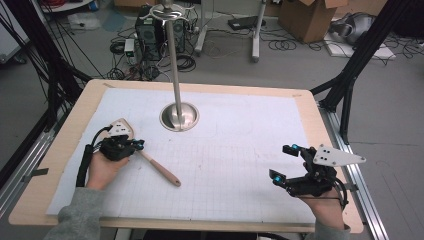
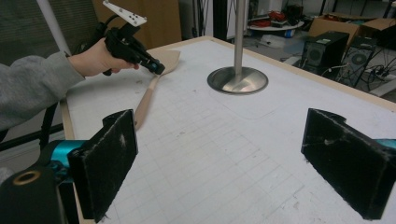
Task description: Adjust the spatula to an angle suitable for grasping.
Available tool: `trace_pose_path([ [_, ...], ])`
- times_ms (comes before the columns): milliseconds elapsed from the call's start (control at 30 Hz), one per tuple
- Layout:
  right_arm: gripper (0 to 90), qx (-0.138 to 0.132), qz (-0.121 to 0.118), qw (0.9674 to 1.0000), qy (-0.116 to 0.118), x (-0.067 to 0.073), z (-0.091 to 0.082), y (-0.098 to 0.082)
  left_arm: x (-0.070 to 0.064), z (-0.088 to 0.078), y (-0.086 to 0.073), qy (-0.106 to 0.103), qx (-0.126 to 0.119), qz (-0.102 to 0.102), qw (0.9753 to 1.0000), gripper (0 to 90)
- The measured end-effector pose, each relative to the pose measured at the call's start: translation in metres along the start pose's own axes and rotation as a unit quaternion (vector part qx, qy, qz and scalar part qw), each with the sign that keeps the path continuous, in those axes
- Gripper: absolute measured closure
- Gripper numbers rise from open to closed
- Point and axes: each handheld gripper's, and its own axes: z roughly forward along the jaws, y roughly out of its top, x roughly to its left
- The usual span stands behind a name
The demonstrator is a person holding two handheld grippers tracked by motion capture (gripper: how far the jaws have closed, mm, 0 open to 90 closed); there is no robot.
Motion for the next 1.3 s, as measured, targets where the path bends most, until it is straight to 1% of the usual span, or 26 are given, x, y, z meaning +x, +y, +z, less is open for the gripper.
trace_pose_path([
  [267,9.6,-0.001,0.000,1.0000,0.002,0.000,0.000,0.000,0.005,0.007,-0.003,0.006,0.011,-0.009,0.9999,89.5],
  [300,9.6,0.000,0.000,1.0000,0.002,0.000,0.000,0.000,0.005,0.008,-0.003,0.009,0.013,-0.010,0.9998,89.6],
  [333,9.6,0.002,0.000,1.0000,0.002,0.000,0.001,-0.001,0.006,0.009,-0.003,0.009,0.014,-0.010,0.9998,89.6],
  [367,9.6,0.001,-0.002,1.0000,0.003,0.000,0.002,-0.001,0.006,0.010,-0.003,0.013,0.020,-0.006,0.9997,89.5],
  [400,9.6,0.001,-0.002,1.0000,0.003,0.000,0.002,-0.001,0.007,0.011,-0.004,0.015,0.022,-0.009,0.9996,89.5],
  [467,9.6,0.004,0.002,1.0000,0.004,0.000,0.003,-0.001,0.007,0.011,-0.004,0.016,0.022,-0.010,0.9996,89.5],
  [667,9.6,0.005,-0.001,1.0000,0.006,0.000,0.003,-0.001,0.005,0.010,-0.004,0.024,0.026,-0.008,0.9994,89.7],
  [733,9.6,0.004,-0.003,1.0000,0.006,0.000,0.003,-0.001,0.003,0.009,-0.003,0.031,0.030,-0.004,0.9991,89.7],
  [800,9.6,0.003,-0.005,1.0000,0.005,0.000,0.003,-0.001,0.002,0.009,-0.003,0.034,0.030,-0.004,0.9989,89.7],
  [933,9.6,0.006,0.000,1.0000,0.007,0.000,0.003,-0.001,-0.001,0.006,-0.003,0.044,0.040,-0.002,0.9982,89.7],
  [1033,9.6,0.006,-0.003,0.9999,0.008,0.000,0.005,-0.001,-0.001,0.003,-0.003,0.042,0.051,-0.005,0.9978,89.7],
  [1300,9.6,0.011,-0.005,0.9999,0.010,0.001,0.007,-0.001,-0.002,-0.006,-0.009,0.043,0.052,-0.008,0.9977,89.7],
])
